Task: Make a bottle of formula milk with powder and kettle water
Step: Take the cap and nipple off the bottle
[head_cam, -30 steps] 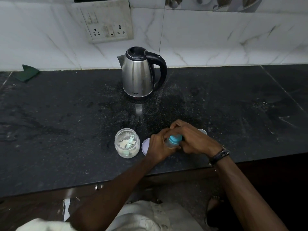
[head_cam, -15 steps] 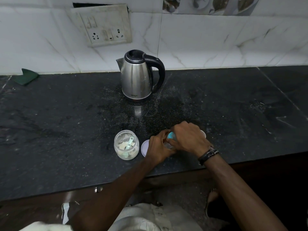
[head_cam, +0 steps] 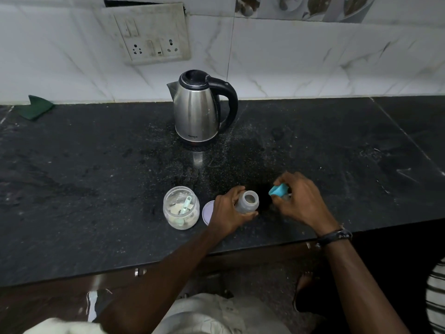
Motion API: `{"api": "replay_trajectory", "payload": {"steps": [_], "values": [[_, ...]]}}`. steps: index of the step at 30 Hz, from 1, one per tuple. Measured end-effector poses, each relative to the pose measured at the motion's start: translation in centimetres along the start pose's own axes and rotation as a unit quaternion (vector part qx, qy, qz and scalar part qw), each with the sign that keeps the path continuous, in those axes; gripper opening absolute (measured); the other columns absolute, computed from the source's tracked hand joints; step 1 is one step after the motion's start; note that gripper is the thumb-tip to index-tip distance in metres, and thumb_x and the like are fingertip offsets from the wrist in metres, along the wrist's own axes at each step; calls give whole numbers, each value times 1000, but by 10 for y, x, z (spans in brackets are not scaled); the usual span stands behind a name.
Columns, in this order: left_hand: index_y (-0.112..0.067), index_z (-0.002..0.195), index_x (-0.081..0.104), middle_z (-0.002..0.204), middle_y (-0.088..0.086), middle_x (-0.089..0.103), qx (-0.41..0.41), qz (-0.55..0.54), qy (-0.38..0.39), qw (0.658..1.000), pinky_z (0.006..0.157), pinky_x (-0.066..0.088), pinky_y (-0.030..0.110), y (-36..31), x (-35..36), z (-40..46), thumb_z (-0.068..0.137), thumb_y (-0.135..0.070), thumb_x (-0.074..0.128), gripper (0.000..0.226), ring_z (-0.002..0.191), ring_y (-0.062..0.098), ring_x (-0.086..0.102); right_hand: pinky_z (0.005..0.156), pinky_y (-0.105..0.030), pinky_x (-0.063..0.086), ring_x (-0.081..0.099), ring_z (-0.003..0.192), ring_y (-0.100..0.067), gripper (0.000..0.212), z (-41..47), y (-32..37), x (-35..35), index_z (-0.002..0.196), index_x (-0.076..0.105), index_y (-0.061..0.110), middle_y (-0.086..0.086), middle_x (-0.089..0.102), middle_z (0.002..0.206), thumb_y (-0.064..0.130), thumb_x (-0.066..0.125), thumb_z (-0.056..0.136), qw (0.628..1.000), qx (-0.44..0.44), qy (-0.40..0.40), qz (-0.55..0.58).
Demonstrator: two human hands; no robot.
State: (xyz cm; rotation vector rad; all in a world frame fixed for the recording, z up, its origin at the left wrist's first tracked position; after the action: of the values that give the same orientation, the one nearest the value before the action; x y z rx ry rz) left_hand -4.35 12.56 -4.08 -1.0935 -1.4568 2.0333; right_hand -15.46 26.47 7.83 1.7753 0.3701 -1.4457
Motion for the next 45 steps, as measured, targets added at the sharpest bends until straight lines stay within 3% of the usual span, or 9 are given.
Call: {"api": "replay_trajectory", "payload": {"steps": [3,10,19,26,35,43,45], "values": [[-10,128,60,116,3,73,0,11,3,1000,94,55,42,1,1,0,59,-42,90,81,106,14,69,81,-44,55,63,101,-24,44,-6,-15,17,118,56,25,-5,65,116,35,76,80,998,63,-13,-19],[-11,128,60,117,3,73,-8,7,7,1000,95,55,40,-1,1,-1,57,-50,86,85,107,14,69,81,-38,52,64,103,-31,57,-17,-19,55,128,51,19,-11,67,115,38,77,81,990,138,-10,7],[-13,129,60,117,1,73,-37,-6,14,999,94,55,42,0,1,-3,56,-53,82,86,107,15,69,78,-43,49,65,100,-39,47,-20,-9,66,127,49,12,-17,69,110,34,67,89,991,124,-39,-13],[-13,132,57,122,2,71,-46,-9,28,999,97,54,44,-1,1,-4,54,-57,85,94,112,16,67,73,-42,53,67,94,-35,54,-22,-10,59,128,48,16,-14,70,106,40,71,85,991,121,-55,-15],[-9,139,51,126,1,69,-32,-15,39,999,102,51,42,-9,0,-5,53,-53,86,103,117,12,64,70,-39,53,67,92,-33,42,-22,-11,37,122,55,17,-11,70,102,40,67,89,988,120,-96,-14],[-10,146,43,143,2,55,-32,-10,59,998,109,46,42,-11,-2,-10,51,-46,94,114,131,12,53,66,-35,53,68,85,-29,37,-17,-10,26,115,57,19,-6,72,93,46,60,91,983,125,-126,-37],[-10,150,38,150,4,49,-10,8,56,998,113,41,37,-18,-6,-13,54,-42,96,116,136,9,45,66,-35,53,68,82,-28,38,-13,-7,18,117,57,18,-5,72,90,47,59,92,982,118,-143,-38]]}}
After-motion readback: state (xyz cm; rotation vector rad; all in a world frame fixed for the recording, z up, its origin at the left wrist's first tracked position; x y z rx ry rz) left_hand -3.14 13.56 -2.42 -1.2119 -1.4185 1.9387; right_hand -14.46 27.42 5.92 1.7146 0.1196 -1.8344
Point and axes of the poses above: each hand's wrist, its own z-axis towards the middle knuckle, its own x-axis out of the palm, y = z × x, the point moved 7 cm from there along z, towards the middle knuckle
